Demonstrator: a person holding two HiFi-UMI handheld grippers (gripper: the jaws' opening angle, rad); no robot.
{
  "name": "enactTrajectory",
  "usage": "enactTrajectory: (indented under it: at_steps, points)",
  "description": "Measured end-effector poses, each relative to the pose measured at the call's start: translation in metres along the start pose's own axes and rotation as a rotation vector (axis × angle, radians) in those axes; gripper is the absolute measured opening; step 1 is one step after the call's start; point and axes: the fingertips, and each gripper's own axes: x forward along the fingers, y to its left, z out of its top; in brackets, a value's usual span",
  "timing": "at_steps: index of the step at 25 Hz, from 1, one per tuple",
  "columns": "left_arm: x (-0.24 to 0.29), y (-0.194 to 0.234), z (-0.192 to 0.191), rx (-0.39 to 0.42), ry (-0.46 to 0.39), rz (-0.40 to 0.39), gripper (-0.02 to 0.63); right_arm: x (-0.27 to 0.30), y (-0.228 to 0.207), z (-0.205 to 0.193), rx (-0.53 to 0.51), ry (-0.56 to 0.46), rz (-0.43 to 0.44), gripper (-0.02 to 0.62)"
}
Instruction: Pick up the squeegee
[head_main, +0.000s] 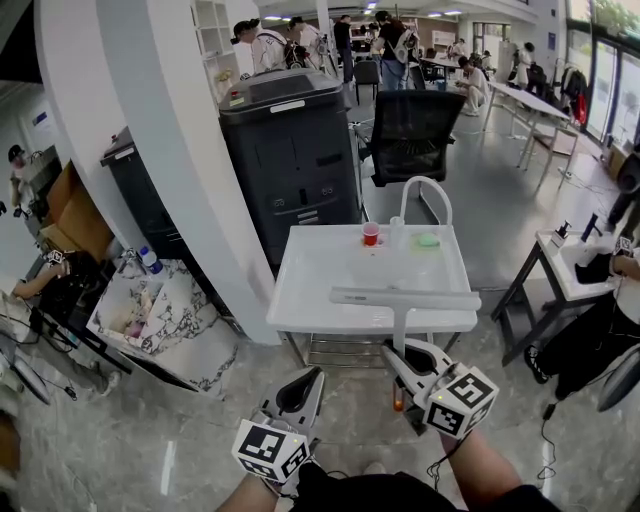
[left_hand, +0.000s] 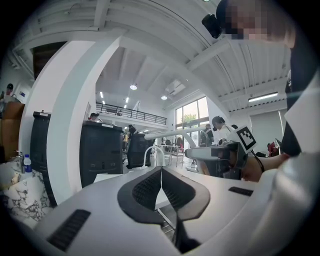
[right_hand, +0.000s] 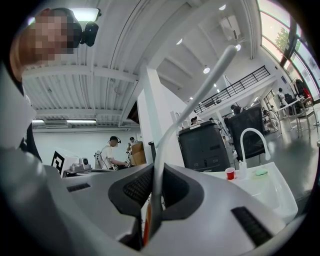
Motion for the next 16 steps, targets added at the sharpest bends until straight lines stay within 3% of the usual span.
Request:
enactTrajectory:
  at_steps: [16]
  points:
    - [-0.0020,-0.0013,0.0008,0.000,-0.006,0.001,0.021,-0.0003,0.0008,-0.0022,0.013,0.000,0.005,0.041]
